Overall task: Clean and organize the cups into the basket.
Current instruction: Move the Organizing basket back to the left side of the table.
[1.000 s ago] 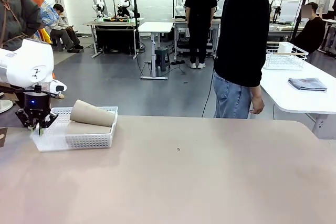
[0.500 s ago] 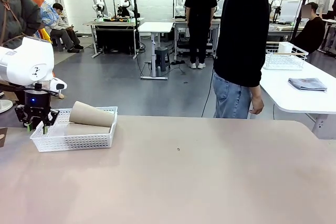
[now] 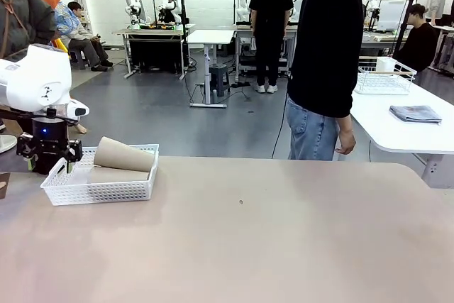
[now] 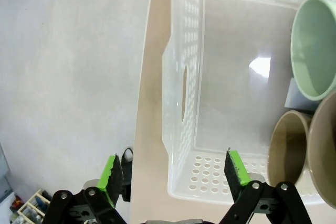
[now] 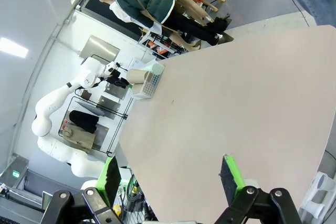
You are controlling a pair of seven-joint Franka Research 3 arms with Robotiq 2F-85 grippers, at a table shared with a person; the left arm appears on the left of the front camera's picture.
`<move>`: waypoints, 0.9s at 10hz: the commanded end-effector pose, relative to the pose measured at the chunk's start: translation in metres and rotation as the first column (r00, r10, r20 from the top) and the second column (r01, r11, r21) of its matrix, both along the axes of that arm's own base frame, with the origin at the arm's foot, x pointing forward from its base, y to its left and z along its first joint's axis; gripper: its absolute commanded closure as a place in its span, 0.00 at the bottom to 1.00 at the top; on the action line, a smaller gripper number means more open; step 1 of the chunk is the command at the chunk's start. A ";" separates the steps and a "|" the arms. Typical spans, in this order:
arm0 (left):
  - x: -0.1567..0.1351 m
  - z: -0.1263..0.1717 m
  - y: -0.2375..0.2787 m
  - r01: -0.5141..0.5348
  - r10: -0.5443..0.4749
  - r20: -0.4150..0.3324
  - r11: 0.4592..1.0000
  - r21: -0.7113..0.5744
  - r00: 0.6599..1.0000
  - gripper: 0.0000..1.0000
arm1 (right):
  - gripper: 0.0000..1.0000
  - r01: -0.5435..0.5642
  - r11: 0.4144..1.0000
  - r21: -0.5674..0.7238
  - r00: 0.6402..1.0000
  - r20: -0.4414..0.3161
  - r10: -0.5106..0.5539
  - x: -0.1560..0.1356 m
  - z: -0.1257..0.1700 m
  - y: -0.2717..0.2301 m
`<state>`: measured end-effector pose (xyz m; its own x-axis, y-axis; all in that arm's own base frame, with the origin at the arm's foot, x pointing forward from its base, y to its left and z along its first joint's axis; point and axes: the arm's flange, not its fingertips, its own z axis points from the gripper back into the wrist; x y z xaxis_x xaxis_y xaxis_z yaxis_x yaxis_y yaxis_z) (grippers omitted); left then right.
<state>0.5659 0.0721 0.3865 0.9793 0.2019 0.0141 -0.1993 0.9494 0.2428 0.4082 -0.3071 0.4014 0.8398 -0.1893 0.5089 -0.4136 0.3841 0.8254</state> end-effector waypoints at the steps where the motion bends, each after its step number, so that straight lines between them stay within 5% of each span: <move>1: -0.029 0.027 -0.009 -0.060 0.052 0.148 0.997 0.046 0.988 0.00 | 0.00 -0.001 1.000 -0.005 1.000 0.000 0.001 0.003 0.000 -0.001; 3: -0.090 0.085 -0.017 -0.105 0.070 0.363 0.992 0.076 0.929 0.00 | 0.00 -0.001 1.000 -0.005 1.000 0.000 0.001 0.003 0.000 -0.001; 5: -0.145 0.114 -0.022 -0.102 0.042 0.446 0.988 0.113 0.894 0.00 | 0.00 -0.001 1.000 -0.005 1.000 0.000 0.001 0.003 0.000 -0.001; 9: -0.226 0.133 -0.023 -0.013 -0.002 0.473 0.999 0.029 0.881 0.00 | 0.00 -0.001 1.000 -0.005 1.000 0.000 0.001 0.003 0.000 -0.001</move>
<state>0.3514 0.0435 0.5248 0.8395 0.2160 0.4985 -0.3462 0.9199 0.1843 0.4092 -0.3070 0.4008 0.8406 -0.1880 0.5079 -0.4131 0.3840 0.8258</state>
